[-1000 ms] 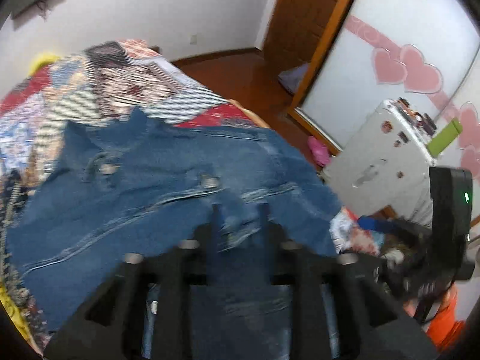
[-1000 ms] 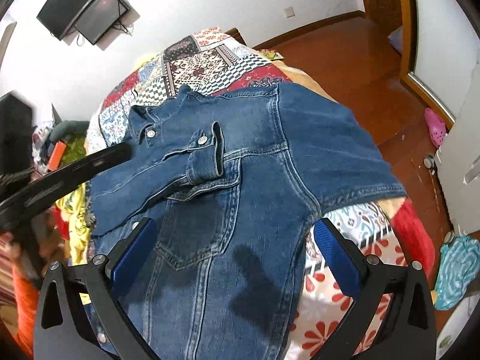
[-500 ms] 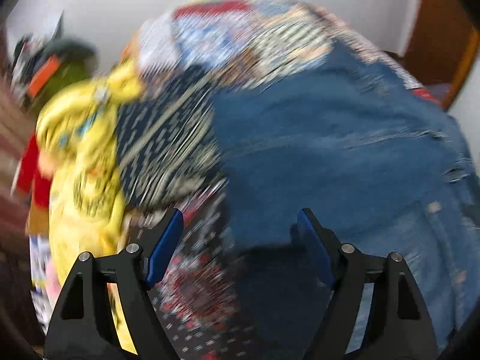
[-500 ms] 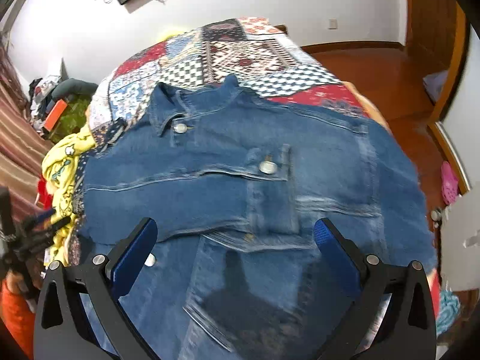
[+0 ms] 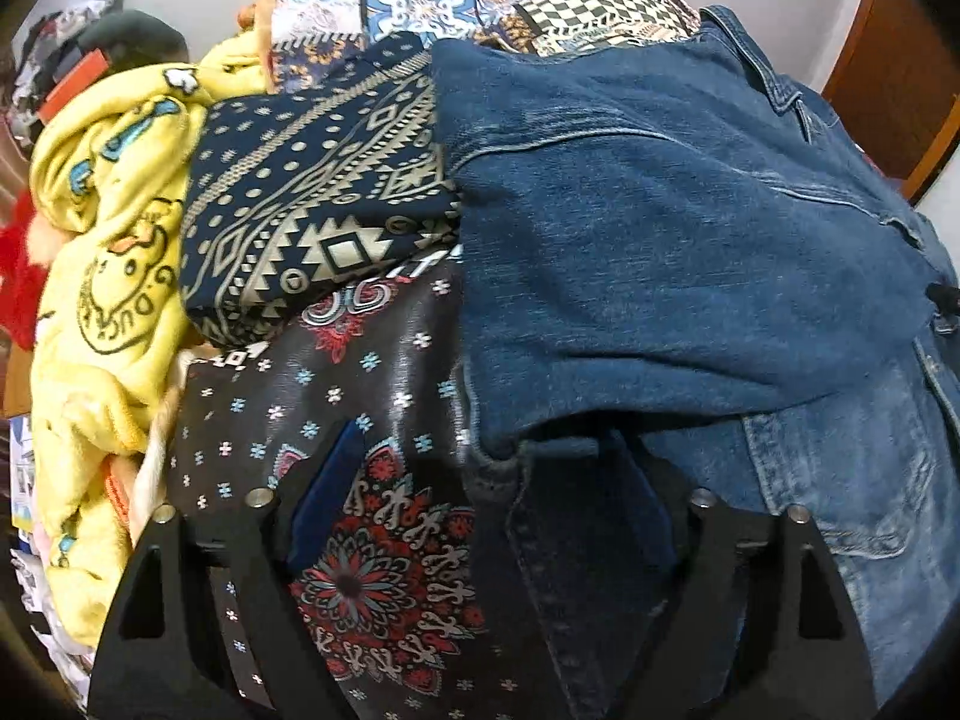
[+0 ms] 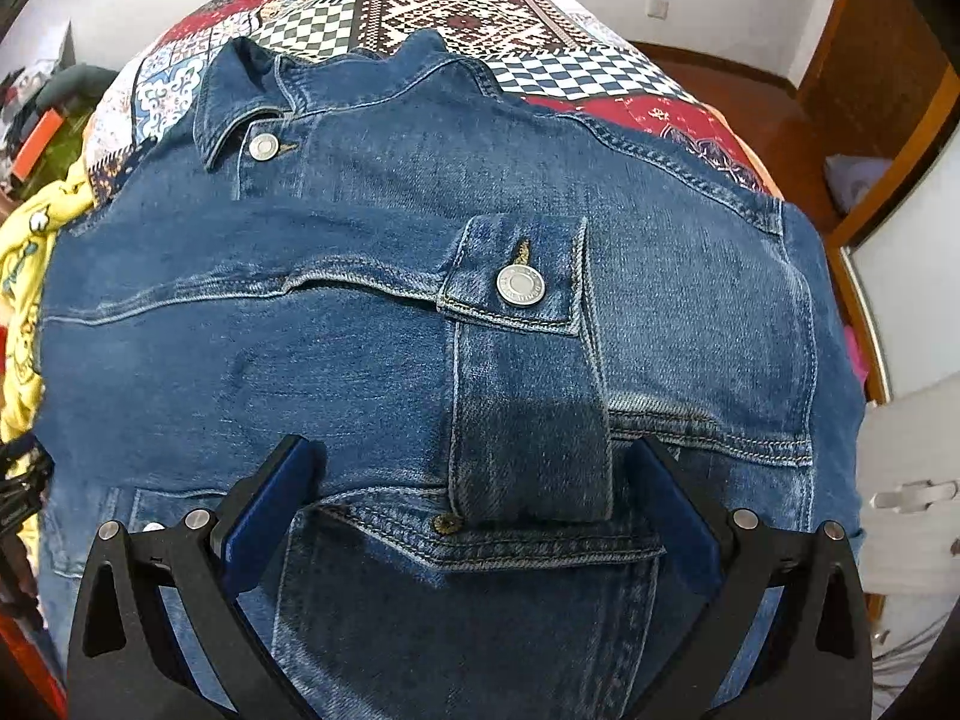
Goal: Fold large clothes
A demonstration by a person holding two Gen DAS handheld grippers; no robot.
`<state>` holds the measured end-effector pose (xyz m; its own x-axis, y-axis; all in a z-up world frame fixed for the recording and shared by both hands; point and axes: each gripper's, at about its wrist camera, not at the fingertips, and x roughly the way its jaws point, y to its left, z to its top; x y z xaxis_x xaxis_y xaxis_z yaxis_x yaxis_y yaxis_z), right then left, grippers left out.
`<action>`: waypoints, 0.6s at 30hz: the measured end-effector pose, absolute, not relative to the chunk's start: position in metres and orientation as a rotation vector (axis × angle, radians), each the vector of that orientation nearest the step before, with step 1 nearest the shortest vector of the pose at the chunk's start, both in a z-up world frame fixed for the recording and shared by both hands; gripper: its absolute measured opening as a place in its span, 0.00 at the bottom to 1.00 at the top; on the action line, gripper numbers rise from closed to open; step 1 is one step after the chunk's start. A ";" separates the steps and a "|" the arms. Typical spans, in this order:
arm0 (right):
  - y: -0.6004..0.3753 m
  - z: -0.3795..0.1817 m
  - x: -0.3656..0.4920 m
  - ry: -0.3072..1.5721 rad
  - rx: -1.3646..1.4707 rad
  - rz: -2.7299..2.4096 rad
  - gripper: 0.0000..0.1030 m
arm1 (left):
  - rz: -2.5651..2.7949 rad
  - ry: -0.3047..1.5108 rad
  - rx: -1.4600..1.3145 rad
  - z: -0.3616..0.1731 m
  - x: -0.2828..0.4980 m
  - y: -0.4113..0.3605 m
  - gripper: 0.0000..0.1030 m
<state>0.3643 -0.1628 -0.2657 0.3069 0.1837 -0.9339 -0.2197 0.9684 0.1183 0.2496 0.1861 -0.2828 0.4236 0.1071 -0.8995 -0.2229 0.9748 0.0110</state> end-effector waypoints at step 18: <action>-0.237 -0.225 0.320 1.179 0.126 0.223 1.00 | 0.257 1.021 -0.086 -0.206 0.218 0.185 0.84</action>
<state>0.3201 -0.2371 -0.2252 0.3633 0.2388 -0.9006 -0.1073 0.9709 0.2141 0.2181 0.1848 -0.2055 0.4951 0.1721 -0.8516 -0.2518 0.9665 0.0489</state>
